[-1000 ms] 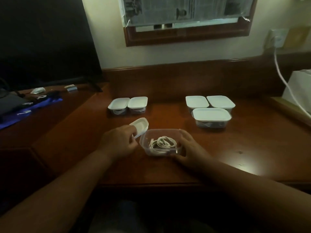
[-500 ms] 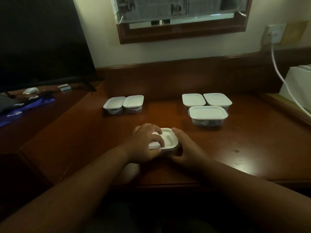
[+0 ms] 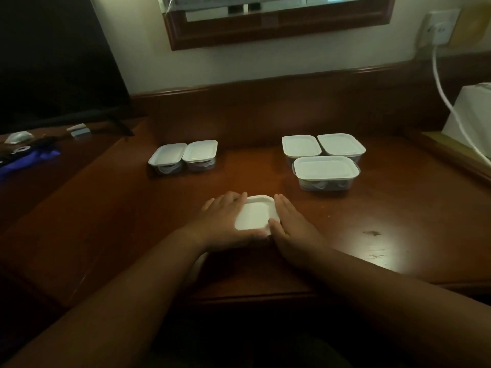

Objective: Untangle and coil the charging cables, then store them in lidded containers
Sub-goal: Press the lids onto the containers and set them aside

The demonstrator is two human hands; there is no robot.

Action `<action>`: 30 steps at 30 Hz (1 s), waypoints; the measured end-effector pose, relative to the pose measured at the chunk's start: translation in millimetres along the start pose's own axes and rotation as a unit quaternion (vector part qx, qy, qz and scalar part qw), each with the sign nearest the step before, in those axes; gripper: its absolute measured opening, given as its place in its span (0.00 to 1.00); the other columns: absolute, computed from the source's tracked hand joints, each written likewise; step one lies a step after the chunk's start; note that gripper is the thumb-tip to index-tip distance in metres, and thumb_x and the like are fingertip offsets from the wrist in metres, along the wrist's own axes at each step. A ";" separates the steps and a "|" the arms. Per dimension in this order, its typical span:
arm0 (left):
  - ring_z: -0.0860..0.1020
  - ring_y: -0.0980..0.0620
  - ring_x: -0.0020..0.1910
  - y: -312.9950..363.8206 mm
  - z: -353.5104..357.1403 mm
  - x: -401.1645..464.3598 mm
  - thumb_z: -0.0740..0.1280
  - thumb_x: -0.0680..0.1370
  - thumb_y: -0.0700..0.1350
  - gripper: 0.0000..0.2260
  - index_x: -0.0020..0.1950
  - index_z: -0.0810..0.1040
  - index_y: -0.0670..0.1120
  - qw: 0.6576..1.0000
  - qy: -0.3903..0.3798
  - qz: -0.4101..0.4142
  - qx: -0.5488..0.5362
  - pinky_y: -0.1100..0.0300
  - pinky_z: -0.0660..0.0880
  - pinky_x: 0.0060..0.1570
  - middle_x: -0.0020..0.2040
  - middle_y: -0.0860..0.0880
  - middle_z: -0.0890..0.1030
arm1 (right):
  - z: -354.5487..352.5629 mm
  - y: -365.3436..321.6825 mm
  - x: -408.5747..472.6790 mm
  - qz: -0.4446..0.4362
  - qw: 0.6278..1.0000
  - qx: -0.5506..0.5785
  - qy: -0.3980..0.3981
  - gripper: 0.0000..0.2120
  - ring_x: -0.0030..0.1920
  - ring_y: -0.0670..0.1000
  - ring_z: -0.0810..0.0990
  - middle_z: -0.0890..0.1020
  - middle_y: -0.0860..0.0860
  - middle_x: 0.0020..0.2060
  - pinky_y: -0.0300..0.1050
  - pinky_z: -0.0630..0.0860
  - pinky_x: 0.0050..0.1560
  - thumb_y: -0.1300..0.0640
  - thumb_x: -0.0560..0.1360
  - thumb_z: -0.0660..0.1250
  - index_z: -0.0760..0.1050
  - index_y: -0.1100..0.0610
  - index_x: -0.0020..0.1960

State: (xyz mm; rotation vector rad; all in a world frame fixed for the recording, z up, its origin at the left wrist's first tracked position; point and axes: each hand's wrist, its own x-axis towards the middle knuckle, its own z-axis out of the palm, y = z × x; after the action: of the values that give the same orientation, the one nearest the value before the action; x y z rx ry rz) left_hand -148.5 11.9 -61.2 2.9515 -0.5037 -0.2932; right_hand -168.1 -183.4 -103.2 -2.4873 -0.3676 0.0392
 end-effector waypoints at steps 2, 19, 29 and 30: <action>0.53 0.49 0.77 1.3 -0.5 -0.3 0.56 0.69 0.76 0.48 0.81 0.46 0.54 1.000 0.000 -0.002 -0.008 0.48 0.52 0.75 0.80 0.55 0.52 | 1.2 0.4 1.6 0.005 1.000 -0.028 0.009 0.29 0.79 0.47 0.50 0.47 0.48 0.81 0.45 0.54 0.75 0.46 0.84 0.48 0.42 0.50 0.81; 0.59 0.51 0.76 -5.8 2.0 13.2 0.63 0.67 0.77 0.48 0.79 0.54 0.55 0.999 0.026 0.018 -0.022 0.50 0.57 0.73 0.79 0.54 0.58 | -30.3 -34.5 66.5 0.037 0.983 -0.123 -0.131 0.17 0.60 0.57 0.76 0.76 0.57 0.63 0.48 0.72 0.59 0.51 0.84 0.55 0.70 0.58 0.68; 0.52 0.54 0.79 -15.5 14.1 15.7 0.58 0.64 0.81 0.51 0.80 0.49 0.56 0.998 0.034 0.018 -0.047 0.47 0.49 0.78 0.80 0.56 0.53 | -9.7 -28.1 76.0 0.012 0.978 -0.184 -0.094 0.21 0.66 0.59 0.70 0.71 0.53 0.68 0.61 0.64 0.65 0.42 0.83 0.46 0.65 0.52 0.69; 0.53 0.54 0.78 -16.4 14.8 16.1 0.57 0.63 0.82 0.51 0.79 0.50 0.56 0.998 0.039 0.021 -0.053 0.47 0.50 0.78 0.80 0.57 0.54 | -9.5 -28.3 76.0 0.012 0.978 -0.187 -0.093 0.21 0.67 0.59 0.70 0.71 0.53 0.68 0.61 0.64 0.64 0.42 0.83 0.46 0.65 0.52 0.69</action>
State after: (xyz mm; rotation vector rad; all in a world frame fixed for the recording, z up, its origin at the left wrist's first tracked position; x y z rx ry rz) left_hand -131.6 20.4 -80.9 2.8324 -0.5213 -0.1919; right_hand -101.1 -146.5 -74.6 -2.8705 -0.4575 0.2338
